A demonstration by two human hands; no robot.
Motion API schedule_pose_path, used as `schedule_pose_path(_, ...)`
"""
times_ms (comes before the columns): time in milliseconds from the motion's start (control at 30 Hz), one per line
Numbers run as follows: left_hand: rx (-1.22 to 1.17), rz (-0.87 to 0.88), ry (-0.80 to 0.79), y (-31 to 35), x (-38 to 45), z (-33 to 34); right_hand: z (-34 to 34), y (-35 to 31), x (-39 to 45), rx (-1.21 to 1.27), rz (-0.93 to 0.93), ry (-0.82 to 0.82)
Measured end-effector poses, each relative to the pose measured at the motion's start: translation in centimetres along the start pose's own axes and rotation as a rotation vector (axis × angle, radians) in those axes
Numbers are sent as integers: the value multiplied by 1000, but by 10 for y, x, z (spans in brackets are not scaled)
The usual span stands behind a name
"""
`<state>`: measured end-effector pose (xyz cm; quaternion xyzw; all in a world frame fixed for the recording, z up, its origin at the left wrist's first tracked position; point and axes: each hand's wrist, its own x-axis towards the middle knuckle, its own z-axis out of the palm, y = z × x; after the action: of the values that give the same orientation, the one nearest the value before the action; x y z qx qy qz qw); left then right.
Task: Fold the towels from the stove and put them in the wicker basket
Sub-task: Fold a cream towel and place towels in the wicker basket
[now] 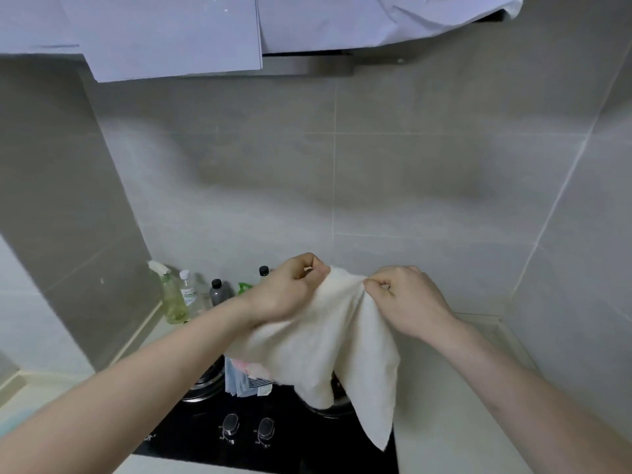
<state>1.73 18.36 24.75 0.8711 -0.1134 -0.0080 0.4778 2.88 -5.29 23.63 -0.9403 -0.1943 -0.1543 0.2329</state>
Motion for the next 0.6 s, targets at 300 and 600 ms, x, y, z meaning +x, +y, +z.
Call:
schedule_pose_path(300,374,-49,-259,-73,-59,-41,10,-28,-19,301,63,147)
schedule_pose_path(600,-414,-84,55,-26,-82,-13,46,-57,-89,391,283,-9)
